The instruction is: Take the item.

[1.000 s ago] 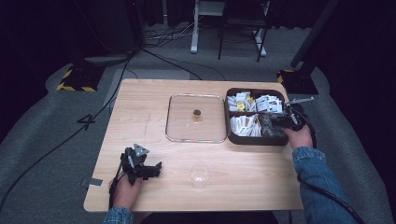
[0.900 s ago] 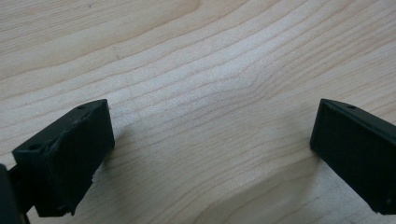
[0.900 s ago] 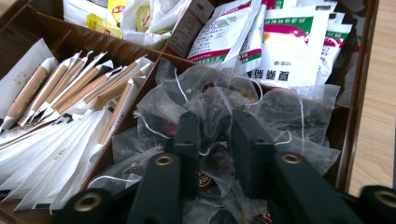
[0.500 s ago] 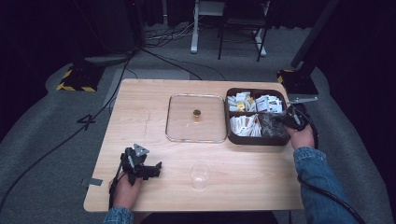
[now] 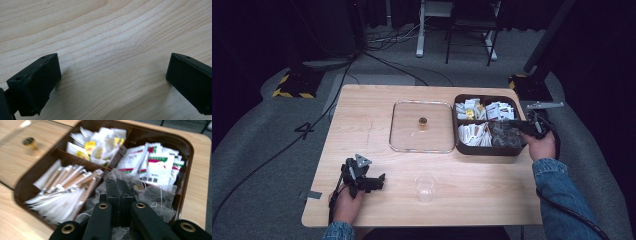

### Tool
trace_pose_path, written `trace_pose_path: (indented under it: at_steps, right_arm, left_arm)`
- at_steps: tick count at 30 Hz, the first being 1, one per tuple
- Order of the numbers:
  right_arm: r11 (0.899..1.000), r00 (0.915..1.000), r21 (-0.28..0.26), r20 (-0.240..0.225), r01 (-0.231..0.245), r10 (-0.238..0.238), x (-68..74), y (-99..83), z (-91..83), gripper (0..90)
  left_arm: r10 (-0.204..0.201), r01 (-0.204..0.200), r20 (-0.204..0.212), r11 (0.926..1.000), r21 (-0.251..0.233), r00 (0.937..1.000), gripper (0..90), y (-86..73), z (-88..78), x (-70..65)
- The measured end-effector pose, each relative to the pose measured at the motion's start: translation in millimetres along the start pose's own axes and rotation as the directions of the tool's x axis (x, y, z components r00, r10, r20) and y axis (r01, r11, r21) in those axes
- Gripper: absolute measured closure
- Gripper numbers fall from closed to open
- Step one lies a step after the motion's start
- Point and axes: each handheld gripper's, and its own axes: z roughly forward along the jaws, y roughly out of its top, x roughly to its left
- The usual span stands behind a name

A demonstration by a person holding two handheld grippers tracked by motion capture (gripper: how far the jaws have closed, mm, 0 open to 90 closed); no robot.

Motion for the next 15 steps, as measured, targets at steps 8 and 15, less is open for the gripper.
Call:
trace_pose_path:
  at_steps: [8,15]
  right_arm:
    - [0.998,0.9972,-0.057,-0.071,0.02,-0.024,11.3,8.5,-21.2,90.0]
    - [0.993,0.9889,-0.106,-0.13,0.057,-0.071,27.5,15.0,-39.6,90.0]
  left_arm:
    - [0.0,0.0,0.0,1.0,0.0,1.0,0.0,0.0,0.0,0.0]
    - [0.0,0.0,0.0,1.0,0.0,1.0,0.0,0.0,0.0,0.0]
